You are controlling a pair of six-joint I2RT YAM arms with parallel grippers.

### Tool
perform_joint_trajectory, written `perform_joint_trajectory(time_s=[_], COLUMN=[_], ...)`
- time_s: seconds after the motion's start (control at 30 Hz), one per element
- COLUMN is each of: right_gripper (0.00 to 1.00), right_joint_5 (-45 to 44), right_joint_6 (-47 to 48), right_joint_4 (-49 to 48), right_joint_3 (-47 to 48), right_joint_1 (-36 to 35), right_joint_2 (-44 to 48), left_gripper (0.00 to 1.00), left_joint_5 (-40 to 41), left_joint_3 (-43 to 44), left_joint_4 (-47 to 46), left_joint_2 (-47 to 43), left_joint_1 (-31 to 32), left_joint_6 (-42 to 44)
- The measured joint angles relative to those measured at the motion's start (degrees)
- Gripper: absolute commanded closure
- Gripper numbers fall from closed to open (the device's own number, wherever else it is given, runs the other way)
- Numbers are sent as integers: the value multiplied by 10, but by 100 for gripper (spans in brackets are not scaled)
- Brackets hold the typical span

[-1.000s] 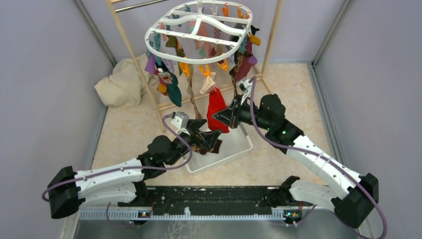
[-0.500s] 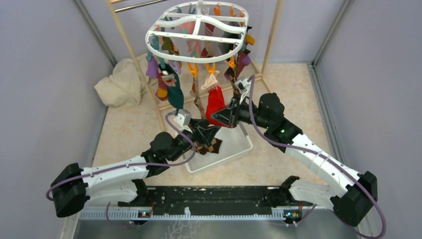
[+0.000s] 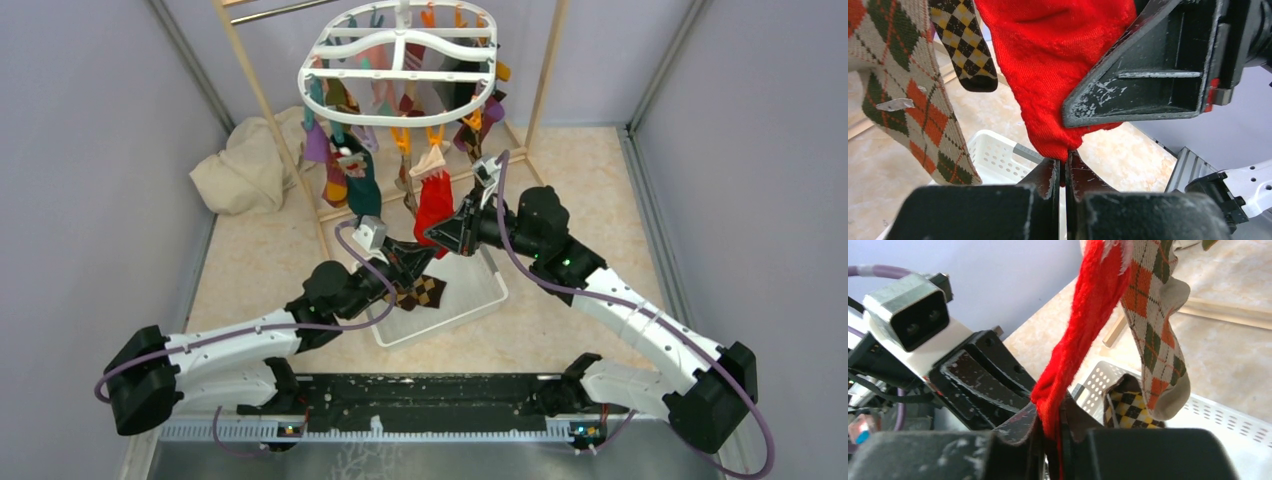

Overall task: Remove the socks clipped to the hanger
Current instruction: Remove the sock from the hanger.

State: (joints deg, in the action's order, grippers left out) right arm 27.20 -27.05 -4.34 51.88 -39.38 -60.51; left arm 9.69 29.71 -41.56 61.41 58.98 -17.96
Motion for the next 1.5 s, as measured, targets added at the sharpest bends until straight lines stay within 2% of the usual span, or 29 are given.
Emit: perform_joint_trajectory(time_s=[0.13, 0.33, 0.5, 0.7, 0.93, 1.2, 1.5], right_gripper=[53, 47, 43, 42, 42, 52, 52], right_joint_5=[-15, -56, -121, -212, -301, -365, -438], right_joint_6=[4, 18, 45, 79, 96, 89, 101], right_joint_4=[13, 50, 117, 188, 216, 205, 187], right_joint_3=[0, 10, 43, 110, 193, 246, 285], right_joint_1=[0, 0, 0, 0, -18, -44, -109], right_joint_2=[0, 1, 12, 31, 28, -9, -80], left_gripper=[100, 100, 100, 100, 100, 100, 100], left_joint_5=[-1, 2, 13, 27, 50, 100, 189], left_joint_3=[0, 0, 5, 31, 90, 126, 159], left_joint_4=[0, 13, 40, 77, 118, 169, 219], left_joint_2=[-9, -16, -16, -14, 27, 56, 80], left_joint_1=[0, 0, 0, 0, 0, 3, 36], left_joint_6=[0, -2, -4, -4, -4, -3, 25])
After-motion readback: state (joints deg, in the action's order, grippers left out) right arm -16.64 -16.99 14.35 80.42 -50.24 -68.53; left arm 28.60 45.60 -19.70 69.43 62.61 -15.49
